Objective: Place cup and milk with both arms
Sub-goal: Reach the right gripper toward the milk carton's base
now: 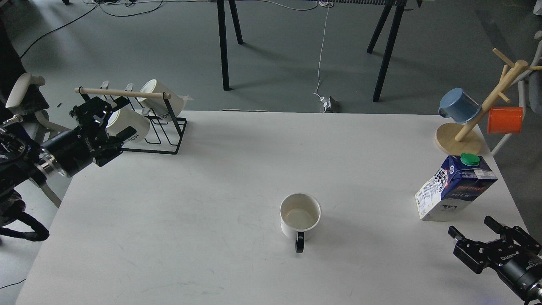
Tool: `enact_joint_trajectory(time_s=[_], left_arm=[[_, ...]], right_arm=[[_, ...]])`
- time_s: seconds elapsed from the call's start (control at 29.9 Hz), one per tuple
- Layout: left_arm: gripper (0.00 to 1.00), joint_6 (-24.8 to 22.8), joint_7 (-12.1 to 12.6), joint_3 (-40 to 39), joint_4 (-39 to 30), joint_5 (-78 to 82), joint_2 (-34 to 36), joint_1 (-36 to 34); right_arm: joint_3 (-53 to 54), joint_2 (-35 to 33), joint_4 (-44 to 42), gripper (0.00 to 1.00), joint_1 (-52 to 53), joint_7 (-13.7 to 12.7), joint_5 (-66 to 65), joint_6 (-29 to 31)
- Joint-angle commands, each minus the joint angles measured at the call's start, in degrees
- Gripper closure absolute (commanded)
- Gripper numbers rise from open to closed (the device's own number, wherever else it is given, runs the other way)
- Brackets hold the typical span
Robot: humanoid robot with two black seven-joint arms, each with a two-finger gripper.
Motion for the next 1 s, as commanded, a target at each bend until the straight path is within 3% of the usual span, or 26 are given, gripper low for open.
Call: enact_joint_trajectory(time_s=[0.0, 0.97], left_arm=[[0.09, 0.0, 0.0, 0.0, 0.0, 0.0, -0.1, 0.5], [0.09, 0.0, 0.0, 0.0, 0.0, 0.0, -0.1, 2.4]], right_arm=[[0.2, 0.2, -0.1, 0.01, 1.9, 0.2, 0.1, 0.0], [0.4, 3.5, -3.2, 0.01, 6.8, 0.4, 0.2, 0.0]])
